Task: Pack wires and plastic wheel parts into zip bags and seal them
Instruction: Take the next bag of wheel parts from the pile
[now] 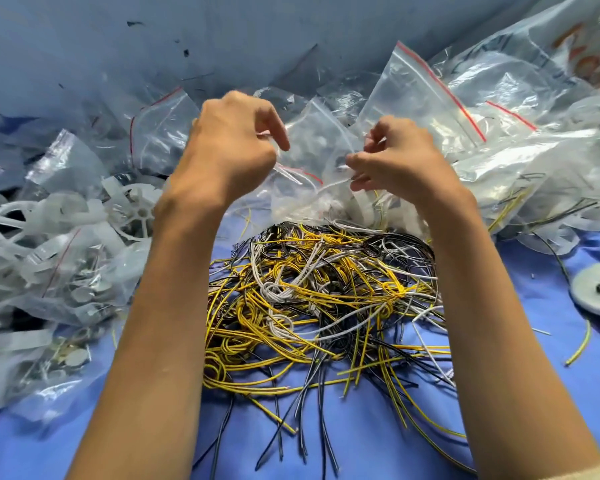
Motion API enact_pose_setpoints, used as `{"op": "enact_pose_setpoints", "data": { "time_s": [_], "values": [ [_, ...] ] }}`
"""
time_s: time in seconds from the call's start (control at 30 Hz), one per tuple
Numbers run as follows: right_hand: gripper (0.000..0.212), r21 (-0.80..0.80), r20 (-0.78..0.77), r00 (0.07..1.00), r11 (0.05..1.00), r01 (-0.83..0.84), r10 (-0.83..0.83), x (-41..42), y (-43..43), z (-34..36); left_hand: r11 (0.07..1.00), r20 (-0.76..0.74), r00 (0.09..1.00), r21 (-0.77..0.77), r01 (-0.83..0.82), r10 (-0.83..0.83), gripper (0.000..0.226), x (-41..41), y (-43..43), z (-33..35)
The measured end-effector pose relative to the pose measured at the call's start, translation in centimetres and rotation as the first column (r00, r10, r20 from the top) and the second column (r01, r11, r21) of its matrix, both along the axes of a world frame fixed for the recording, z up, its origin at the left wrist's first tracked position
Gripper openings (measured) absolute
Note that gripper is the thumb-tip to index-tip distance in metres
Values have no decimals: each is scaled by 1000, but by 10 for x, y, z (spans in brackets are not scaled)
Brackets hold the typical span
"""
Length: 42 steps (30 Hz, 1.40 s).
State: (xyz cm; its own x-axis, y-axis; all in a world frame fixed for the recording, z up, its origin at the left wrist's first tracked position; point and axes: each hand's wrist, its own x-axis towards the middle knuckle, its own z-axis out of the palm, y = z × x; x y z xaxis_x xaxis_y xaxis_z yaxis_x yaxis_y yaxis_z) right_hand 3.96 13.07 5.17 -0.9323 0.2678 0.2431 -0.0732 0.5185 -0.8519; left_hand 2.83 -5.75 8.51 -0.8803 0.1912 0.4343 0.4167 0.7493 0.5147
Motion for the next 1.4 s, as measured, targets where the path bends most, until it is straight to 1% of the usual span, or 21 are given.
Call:
{"op": "enact_pose_setpoints", "data": {
  "time_s": [0.1,0.17,0.27,0.33,0.4,0.47,0.6,0.67,0.73,0.83,0.9,0.97,1.03,1.13,1.2,1.27,1.33,1.4],
  "values": [
    [25,58,-44,999,998,9,-6,0,-5,1,998,36,998,22,54,-55,39,5,6,0],
    [23,113,-62,998,994,13,-6,0,-8,1,997,54,996,1,76,-76,40,6,7,0],
    [22,145,-90,996,989,-6,19,3,-10,2,996,76,996,-72,45,-39,36,4,6,-2],
    [24,135,-100,994,990,-29,42,4,-11,3,993,65,998,-112,24,-17,47,2,6,-5],
    [26,146,-69,996,988,-53,64,3,-10,3,995,31,999,-103,16,-13,54,0,6,-5],
    [28,158,-9,998,985,-67,69,2,-7,0,999,-9,1000,-52,-4,4,57,-2,4,-5],
    [29,153,93,993,985,-84,70,1,-4,-6,995,-173,982,73,-61,73,58,-3,0,0],
    [30,169,114,990,980,-106,87,1,-6,-7,996,-211,975,74,-55,69,57,0,3,2],
    [32,212,122,986,968,-137,113,2,-7,-6,999,-164,985,1,-48,48,55,0,5,1],
    [40,305,165,979,938,-166,119,4,-7,-4,983,1,997,-166,-77,78,47,-5,3,-3],
    [38,329,199,975,930,-162,100,6,-5,-3,974,63,991,-198,-106,120,40,-5,2,-5],
    [35,325,215,970,929,-177,109,7,-5,-2,974,32,987,-171,-148,155,31,-5,1,-6],
    [32,322,215,970,929,-180,113,7,-6,-3,976,-17,986,-140,-165,164,30,-4,3,-7],
    [26,298,188,976,940,-166,112,7,-8,-3,991,-58,994,-88,-101,97,50,-5,6,-9],
    [25,264,189,976,951,-160,111,7,-9,-2,997,-104,993,-54,-53,47,56,-8,6,-10],
    [28,243,190,976,958,-151,106,8,-10,0,1000,-191,981,-24,-11,6,60,-10,3,-9],
    [33,285,164,982,949,-137,92,9,-10,3,997,-284,956,-53,64,-77,66,-8,4,-8],
    [35,386,120,989,914,-122,81,10,-11,7,979,-305,932,-117,167,-196,70,-5,8,-8]
  ]
}}
